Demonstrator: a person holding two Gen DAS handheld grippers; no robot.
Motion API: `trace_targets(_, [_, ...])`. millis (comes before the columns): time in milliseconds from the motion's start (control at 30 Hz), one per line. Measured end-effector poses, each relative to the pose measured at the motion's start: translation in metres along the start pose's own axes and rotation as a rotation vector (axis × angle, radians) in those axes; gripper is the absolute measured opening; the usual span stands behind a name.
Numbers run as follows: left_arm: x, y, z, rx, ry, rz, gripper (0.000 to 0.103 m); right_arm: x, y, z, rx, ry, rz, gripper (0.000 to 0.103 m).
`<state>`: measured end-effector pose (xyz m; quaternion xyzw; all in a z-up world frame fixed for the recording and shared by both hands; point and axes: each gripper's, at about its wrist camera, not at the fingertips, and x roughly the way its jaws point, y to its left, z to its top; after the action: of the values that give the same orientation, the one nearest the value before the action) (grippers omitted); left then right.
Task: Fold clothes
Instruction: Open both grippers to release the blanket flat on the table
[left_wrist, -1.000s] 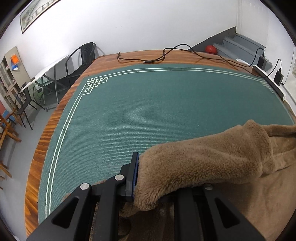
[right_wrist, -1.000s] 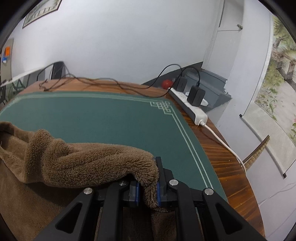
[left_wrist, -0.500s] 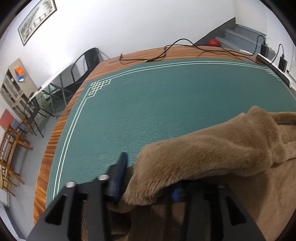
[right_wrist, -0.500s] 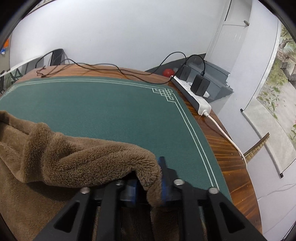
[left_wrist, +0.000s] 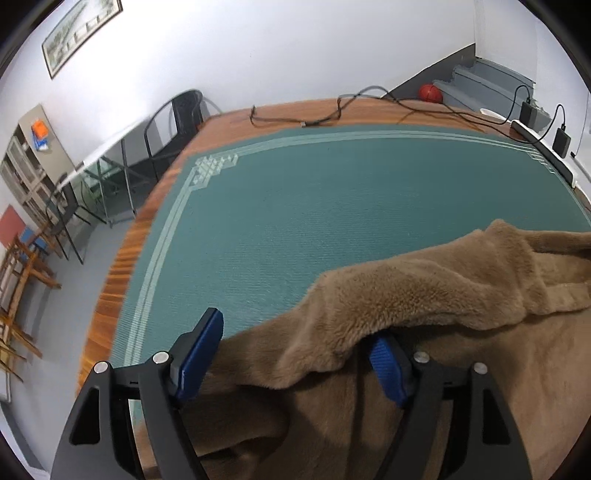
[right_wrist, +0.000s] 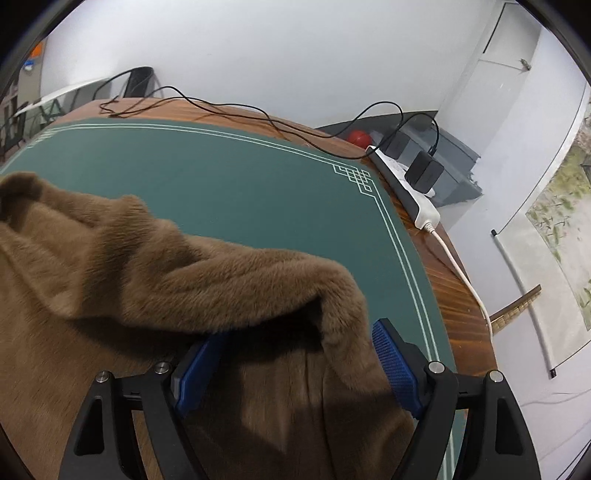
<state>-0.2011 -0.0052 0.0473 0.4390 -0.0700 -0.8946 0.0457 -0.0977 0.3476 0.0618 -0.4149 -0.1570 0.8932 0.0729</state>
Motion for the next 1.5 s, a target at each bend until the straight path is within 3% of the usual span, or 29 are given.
trace_targets(133, [-0.008, -0.002, 0.017, -0.007, -0.012, -0.012, 0.08, -0.017, 0.007, 0.006, -0.065, 0.025, 0.045, 0.083])
trace_targets(267, [-0.006, -0.023, 0.031, 0.077, -0.016, 0.039, 0.08, -0.017, 0.027, 0.015, -0.173, 0.079, 0.075, 0.083])
trace_targets(433, [0.007, -0.038, 0.046, 0.126, -0.008, 0.098, 0.08, 0.01, 0.044, 0.033, -0.235, 0.105, 0.033, 0.083])
trace_targets(500, [0.011, -0.035, 0.055, 0.09, -0.008, 0.094, 0.08, 0.017, 0.035, 0.048, -0.151, 0.07, 0.023, 0.083])
trace_targets(567, [0.016, -0.029, 0.065, 0.025, -0.004, 0.072, 0.08, 0.019, 0.011, 0.064, 0.042, -0.002, 0.046, 0.083])
trace_targets(667, [0.033, -0.025, 0.075, -0.057, 0.021, 0.02, 0.08, 0.033, -0.01, 0.073, 0.263, -0.008, 0.124, 0.083])
trace_targets(800, [0.055, -0.039, 0.068, -0.014, 0.06, 0.036, 0.08, 0.062, 0.014, 0.073, 0.152, 0.05, 0.085, 0.083])
trace_targets(967, [0.064, -0.046, 0.06, 0.034, 0.082, 0.034, 0.08, 0.057, 0.022, 0.066, 0.114, 0.015, 0.062, 0.083])
trace_targets(1100, [0.039, -0.03, 0.06, 0.018, 0.064, -0.016, 0.08, 0.035, 0.009, 0.069, 0.165, -0.019, 0.082, 0.083])
trace_targets(1233, [0.006, -0.004, 0.048, 0.013, 0.032, -0.038, 0.08, -0.006, 0.004, 0.066, 0.2, -0.054, 0.166, 0.083])
trace_targets(1500, [-0.064, 0.067, -0.026, -0.034, 0.005, -0.095, 0.081, -0.085, 0.039, 0.012, 0.168, -0.004, 0.388, 0.083])
